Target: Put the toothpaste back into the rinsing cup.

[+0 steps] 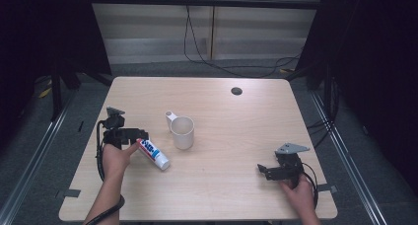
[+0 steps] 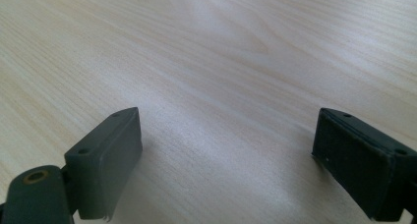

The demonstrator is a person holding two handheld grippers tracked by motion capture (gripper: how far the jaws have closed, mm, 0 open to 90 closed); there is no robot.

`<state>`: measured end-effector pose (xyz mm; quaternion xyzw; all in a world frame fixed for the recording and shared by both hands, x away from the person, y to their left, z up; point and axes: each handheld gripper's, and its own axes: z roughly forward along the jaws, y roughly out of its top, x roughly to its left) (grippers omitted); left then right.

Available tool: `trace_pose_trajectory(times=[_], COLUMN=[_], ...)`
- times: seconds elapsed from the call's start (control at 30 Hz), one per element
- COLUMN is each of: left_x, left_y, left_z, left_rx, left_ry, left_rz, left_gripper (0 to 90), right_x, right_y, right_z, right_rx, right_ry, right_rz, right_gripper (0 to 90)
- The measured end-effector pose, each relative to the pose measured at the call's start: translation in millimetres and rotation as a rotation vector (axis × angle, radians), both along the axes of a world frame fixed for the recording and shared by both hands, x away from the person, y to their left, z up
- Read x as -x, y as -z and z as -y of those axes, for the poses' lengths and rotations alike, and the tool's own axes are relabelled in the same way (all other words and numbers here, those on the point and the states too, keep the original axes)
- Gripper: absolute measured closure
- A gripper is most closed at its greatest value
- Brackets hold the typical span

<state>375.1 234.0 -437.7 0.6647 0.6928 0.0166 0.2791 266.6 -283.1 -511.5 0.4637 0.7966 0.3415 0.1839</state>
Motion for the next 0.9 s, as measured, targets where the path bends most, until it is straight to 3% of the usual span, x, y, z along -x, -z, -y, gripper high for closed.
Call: trace_pose_trajectory(times=[0.63,0.9], left_x=[-7.6,-7.6], left_y=[7.4,15.2], left_z=[2.5,9.3], left_rx=[-0.013,-0.015], left_ry=[-0.057,-0.057], left_rz=[-0.055,-0.08], left_gripper=[22.7,22.8], right_x=[0.0,0.0], right_y=[0.0,0.0], right_z=[0.0,0.0], right_rx=[0.0,0.0], right_ry=[0.0,0.0], right_rz=[0.0,0.0], right_gripper=[10.7,10.7])
